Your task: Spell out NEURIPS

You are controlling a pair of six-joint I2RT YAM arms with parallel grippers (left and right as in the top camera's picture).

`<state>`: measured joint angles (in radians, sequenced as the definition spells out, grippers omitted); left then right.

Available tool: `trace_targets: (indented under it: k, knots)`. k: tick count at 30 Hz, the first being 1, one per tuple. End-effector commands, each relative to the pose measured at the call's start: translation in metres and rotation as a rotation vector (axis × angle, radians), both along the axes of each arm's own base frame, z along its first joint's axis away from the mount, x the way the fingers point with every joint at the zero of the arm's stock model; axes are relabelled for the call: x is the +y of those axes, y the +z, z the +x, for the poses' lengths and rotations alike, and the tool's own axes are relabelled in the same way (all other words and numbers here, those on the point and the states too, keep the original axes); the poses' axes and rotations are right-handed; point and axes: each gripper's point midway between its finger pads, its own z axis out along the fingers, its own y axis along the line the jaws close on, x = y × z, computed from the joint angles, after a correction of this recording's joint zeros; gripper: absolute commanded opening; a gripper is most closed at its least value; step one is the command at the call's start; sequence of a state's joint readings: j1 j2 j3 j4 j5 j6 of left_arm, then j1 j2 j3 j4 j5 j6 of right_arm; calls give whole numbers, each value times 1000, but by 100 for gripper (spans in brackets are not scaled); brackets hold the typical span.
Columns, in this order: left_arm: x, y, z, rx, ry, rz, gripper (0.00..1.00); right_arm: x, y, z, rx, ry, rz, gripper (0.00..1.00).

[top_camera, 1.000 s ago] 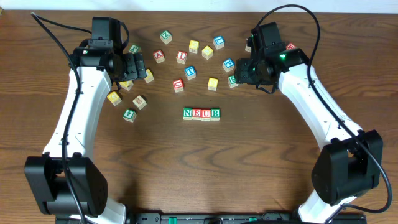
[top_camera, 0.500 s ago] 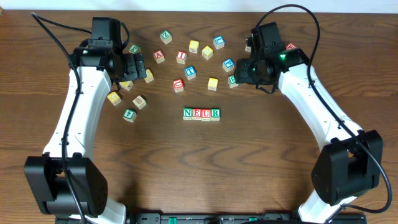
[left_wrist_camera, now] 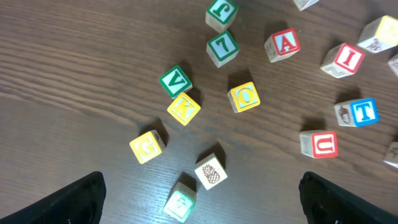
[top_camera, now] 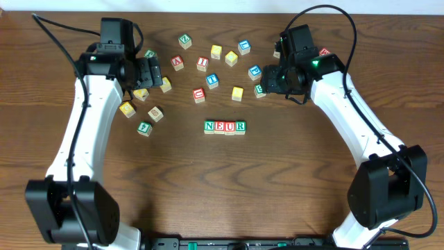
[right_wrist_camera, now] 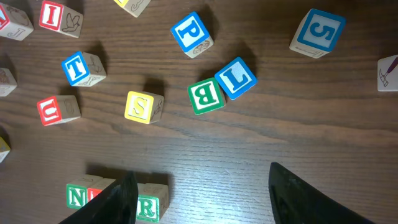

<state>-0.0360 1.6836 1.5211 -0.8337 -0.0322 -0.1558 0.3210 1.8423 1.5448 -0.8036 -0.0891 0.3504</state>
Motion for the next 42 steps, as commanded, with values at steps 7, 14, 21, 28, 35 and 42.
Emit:
trace_targets:
  k: [7,14,21,28,35,42]
  knots:
    - [2,55,-8,-128,-1,0,98,3,9,3,-31,17,-7,63]
    - [2,55,-7,-129,-1,0,98,21,19,5,-56,94,64,65]
    - [2,55,-8,-129,0,1,98,24,47,14,-95,111,71,67]
    - [2,55,-8,-129,0,2,98,40,52,27,-69,161,48,68]
    - [3,55,-8,-127,1,4,98,71,36,38,-50,210,32,67]
    - [3,54,-8,-125,1,4,97,72,29,44,-72,166,-30,67]
